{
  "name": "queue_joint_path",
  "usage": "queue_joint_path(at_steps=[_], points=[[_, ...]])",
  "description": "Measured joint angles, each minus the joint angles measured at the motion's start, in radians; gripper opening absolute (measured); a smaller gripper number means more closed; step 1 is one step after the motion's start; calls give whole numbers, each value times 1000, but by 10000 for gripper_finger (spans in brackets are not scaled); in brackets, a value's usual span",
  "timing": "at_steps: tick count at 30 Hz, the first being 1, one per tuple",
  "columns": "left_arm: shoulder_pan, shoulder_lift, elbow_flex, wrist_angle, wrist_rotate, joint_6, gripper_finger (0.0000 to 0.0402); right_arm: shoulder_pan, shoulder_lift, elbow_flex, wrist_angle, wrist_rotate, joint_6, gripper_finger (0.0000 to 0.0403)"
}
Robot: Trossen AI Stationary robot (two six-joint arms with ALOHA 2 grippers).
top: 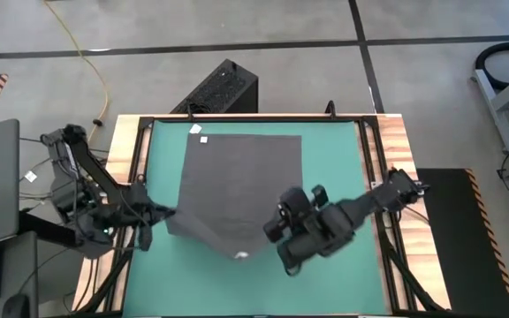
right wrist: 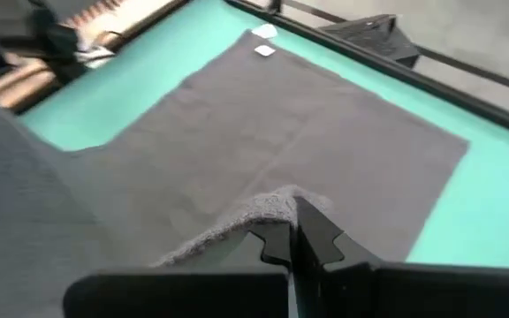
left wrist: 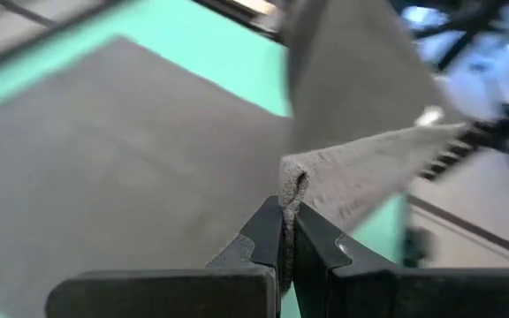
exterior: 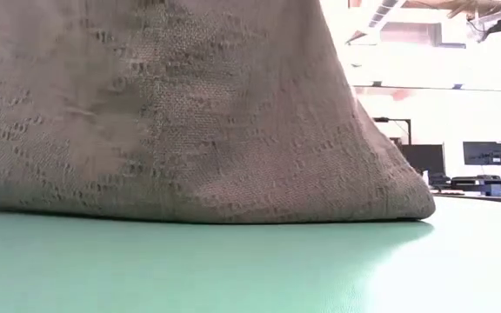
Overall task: Roll towel
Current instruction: Fold the microfiber towel
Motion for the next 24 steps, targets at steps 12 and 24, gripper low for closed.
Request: queue_joint_path(at_steps=[12,24], points=[[214,-4,0,-199,-39,1,0,-199,0,0,0,-53,-142,12],[372,-83,0,-78,-9,290,0,-363,-65,-68,2,-91,-318,12]])
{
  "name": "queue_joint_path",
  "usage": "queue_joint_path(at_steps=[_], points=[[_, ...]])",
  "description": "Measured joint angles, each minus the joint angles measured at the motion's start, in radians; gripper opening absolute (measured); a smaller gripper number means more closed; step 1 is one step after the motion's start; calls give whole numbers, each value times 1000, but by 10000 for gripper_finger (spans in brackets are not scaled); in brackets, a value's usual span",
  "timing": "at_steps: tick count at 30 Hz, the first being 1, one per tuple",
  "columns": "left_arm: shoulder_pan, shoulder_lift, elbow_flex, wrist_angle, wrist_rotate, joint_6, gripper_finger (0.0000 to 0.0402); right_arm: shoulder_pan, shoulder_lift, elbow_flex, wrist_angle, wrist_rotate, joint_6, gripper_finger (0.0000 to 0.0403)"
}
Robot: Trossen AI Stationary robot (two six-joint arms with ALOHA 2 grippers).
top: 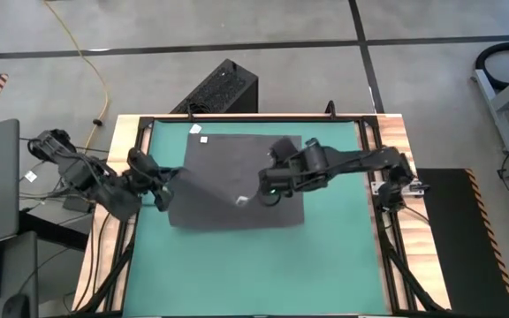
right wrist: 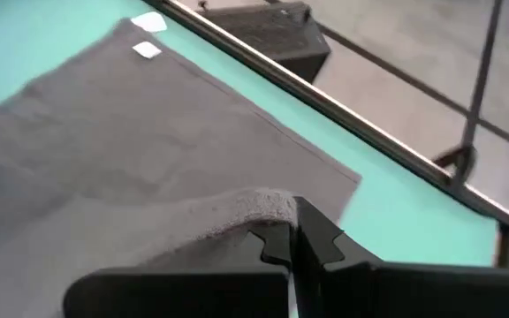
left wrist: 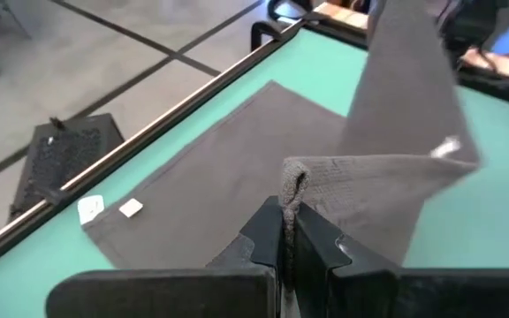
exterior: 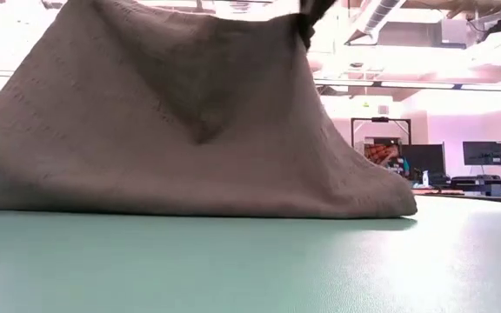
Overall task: Roll towel
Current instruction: Fold the microfiber towel
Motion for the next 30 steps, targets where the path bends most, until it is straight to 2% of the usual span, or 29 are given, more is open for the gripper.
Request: queue_joint_path(at_steps=[5,8,11,16,19,22,30], points=[[87,-81,-46,103,19,85,0,3,-167,-242,-3,-40,148,12],[136,-107,-134,219,118,136,0,25,-243,-355,5,-40,219,12],[172,-109,-212,278,183,131,0,30,-283,-423,38,-60,223,12],[207,-104,-253,306,222,72,0,21,-271,-467,104,-125,164,12],[211,-96,-240,341,302,39,0,33,-244,-467,121,-157,153,12],[196,-96,-200,362,329,22,0,60,-234,-467,127,-186,157,12],[111,-96,-119,356,386,-95,0,210,-250,-467,102,-195,370,12]])
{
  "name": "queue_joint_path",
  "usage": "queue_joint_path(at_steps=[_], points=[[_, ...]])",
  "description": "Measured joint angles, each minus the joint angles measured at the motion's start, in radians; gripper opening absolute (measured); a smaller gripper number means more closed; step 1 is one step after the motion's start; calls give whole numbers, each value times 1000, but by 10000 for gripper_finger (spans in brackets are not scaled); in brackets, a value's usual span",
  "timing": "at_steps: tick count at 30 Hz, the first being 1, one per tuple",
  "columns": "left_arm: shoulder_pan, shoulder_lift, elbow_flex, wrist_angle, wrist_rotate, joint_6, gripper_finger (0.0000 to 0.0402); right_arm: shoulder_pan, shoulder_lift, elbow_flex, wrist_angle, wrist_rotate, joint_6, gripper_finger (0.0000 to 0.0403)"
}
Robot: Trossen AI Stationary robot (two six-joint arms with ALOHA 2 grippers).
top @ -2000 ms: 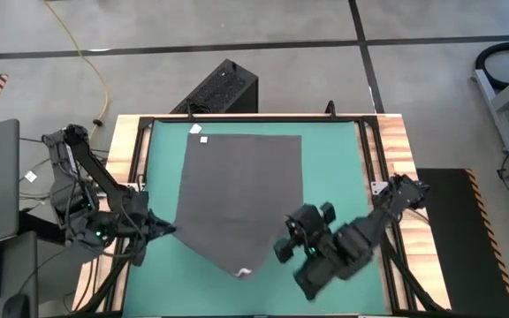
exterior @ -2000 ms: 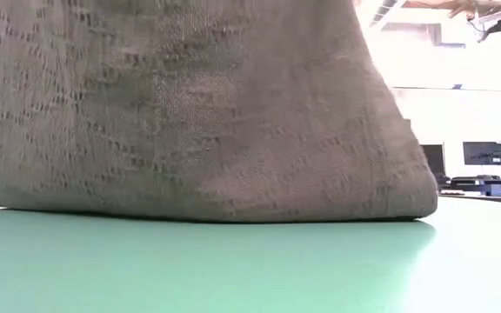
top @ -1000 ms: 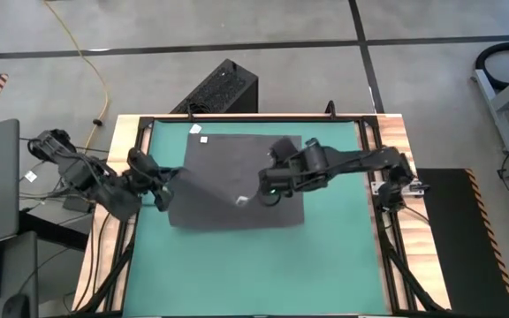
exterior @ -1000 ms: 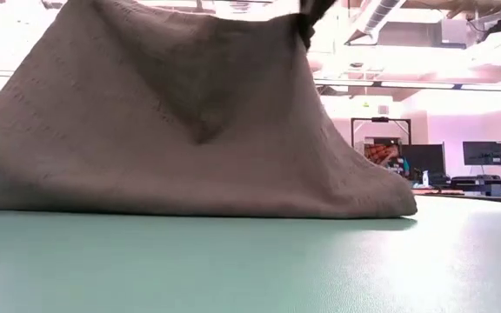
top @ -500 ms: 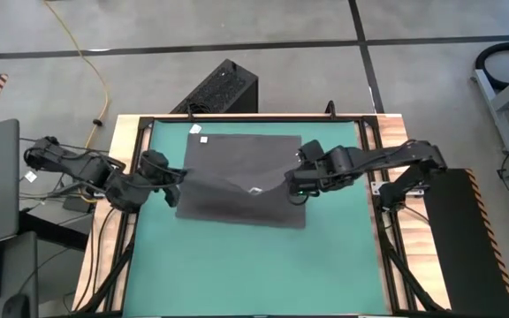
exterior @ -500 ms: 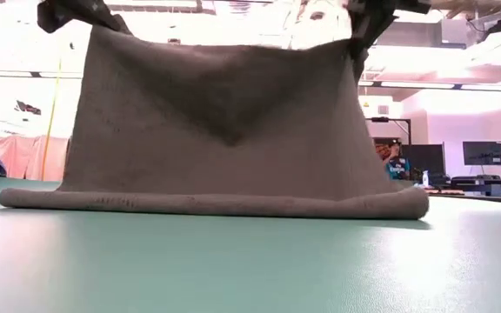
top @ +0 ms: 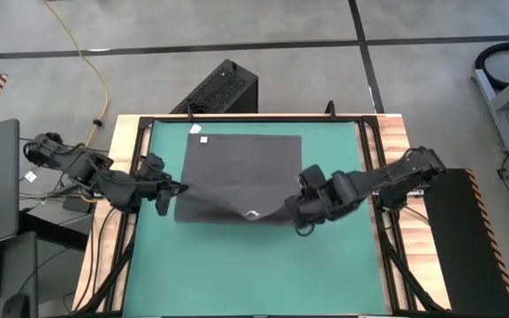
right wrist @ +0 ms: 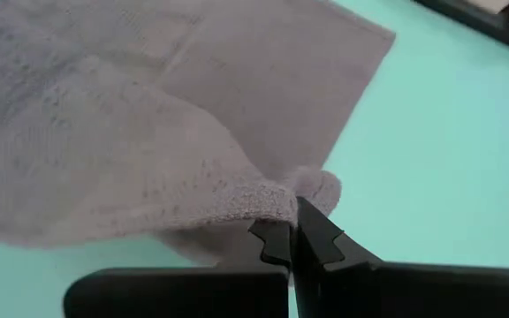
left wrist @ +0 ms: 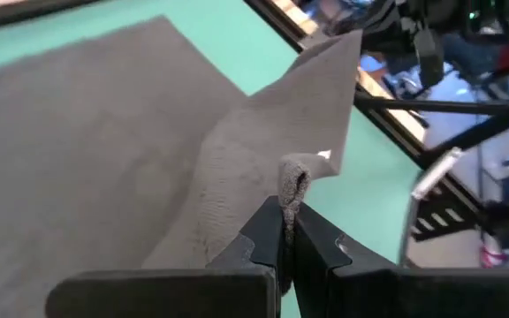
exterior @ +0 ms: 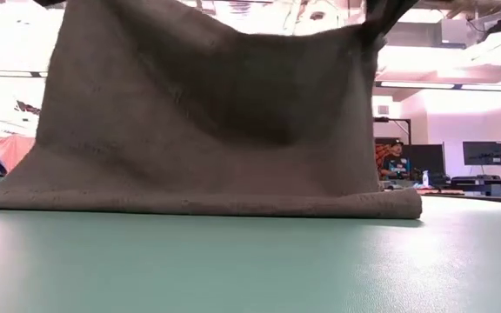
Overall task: Roll towel
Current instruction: Fold the microfiber towel
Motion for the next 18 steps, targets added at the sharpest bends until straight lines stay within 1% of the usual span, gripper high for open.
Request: queue_joint_path(at_steps=[3,6,11,14,18], points=[[-64,9,0,20,-26,-93,0,50,-2,4,2,-2,73,12],[-130,27,0,58,-33,-112,0,92,-2,24,1,3,132,12],[-191,60,40,52,-49,-172,0,154,-2,91,3,7,176,12],[-225,78,84,12,-99,-158,0,181,-2,130,2,40,203,12],[-240,84,118,-110,-167,-154,0,186,-2,149,-30,78,205,12]])
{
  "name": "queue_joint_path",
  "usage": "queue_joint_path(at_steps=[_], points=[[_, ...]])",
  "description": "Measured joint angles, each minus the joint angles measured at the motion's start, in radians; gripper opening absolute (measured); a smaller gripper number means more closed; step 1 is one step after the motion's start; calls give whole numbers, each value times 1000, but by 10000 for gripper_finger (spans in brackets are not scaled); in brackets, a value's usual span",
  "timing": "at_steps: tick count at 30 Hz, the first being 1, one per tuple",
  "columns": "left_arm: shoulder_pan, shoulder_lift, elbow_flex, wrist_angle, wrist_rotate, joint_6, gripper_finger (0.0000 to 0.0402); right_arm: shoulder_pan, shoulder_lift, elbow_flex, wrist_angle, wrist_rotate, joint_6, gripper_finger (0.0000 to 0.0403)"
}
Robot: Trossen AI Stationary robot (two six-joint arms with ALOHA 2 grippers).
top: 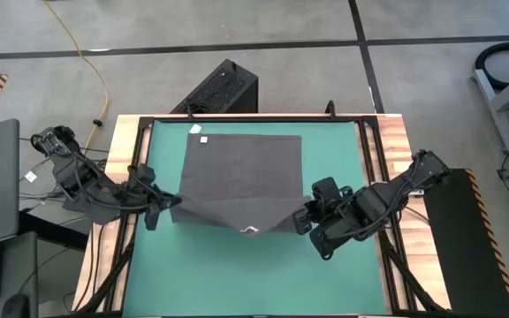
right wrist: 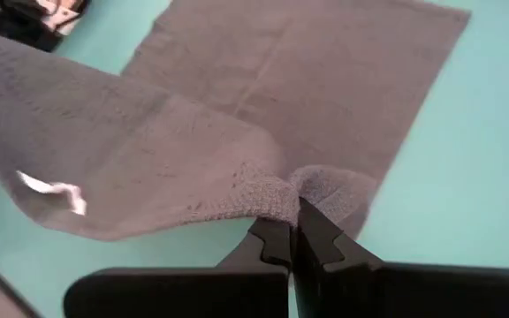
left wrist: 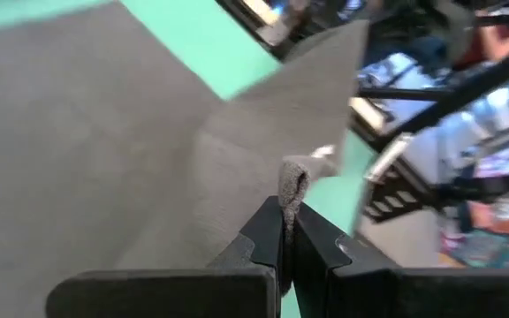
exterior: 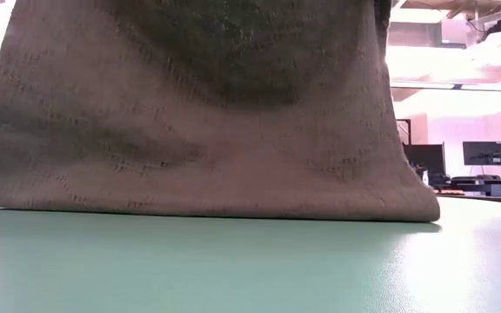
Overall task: Roll towel
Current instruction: Fold the microfiber towel
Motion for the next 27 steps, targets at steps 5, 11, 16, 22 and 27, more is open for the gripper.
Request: queue_joint_path(at_steps=[5,11,16,22,27], points=[[14,-7,-1,-158,7,-97,0,-63,0,-1,-59,-30,-31,12],[70,-7,-2,-399,-37,-159,0,-184,0,-27,-55,-63,-166,12],[152,-7,-3,-437,-39,-55,0,-254,1,-60,-25,-94,-257,12],[255,-6,-81,-388,16,43,0,-277,0,-94,-19,-178,-256,12],[271,-6,-112,-297,133,52,0,-210,1,-121,7,-202,-181,12]])
